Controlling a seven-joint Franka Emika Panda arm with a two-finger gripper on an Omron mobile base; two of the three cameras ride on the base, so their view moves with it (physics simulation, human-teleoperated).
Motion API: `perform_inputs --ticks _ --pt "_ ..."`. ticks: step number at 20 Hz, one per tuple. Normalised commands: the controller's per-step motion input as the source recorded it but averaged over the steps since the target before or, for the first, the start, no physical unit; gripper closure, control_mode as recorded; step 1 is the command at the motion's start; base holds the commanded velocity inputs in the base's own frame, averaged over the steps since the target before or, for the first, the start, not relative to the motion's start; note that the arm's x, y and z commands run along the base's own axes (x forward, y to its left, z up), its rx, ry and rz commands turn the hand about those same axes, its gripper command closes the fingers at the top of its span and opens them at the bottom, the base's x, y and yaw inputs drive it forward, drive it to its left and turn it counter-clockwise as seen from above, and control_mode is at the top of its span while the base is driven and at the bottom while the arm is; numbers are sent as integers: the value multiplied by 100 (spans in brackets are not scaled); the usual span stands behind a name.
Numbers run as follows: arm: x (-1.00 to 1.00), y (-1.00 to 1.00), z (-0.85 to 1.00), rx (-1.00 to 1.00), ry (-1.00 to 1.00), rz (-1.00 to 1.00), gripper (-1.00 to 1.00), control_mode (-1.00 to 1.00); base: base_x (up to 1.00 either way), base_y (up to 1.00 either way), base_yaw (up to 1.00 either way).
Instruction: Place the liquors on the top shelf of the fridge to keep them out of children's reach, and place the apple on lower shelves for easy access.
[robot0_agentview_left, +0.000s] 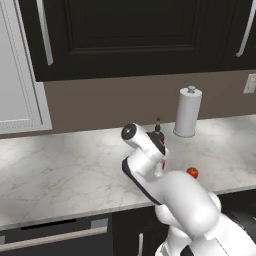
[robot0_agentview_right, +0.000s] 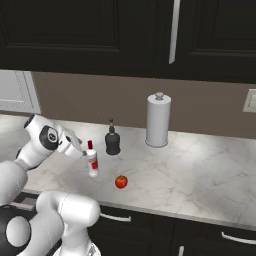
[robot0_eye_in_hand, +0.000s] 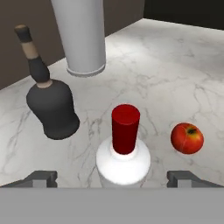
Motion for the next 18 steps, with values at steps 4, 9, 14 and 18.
perform_inputs --ticks 4,9,14,18 --pt "27 -2 -19 -9 0 0 -100 -100 0 0 0" --pt "24 -16 -23 -8 0 0 -100 -100 0 0 0" --pt "20 -12 -23 -11 0 0 -100 -100 0 0 0" --pt "11 -2 -20 -14 -1 0 -100 -100 0 0 0"
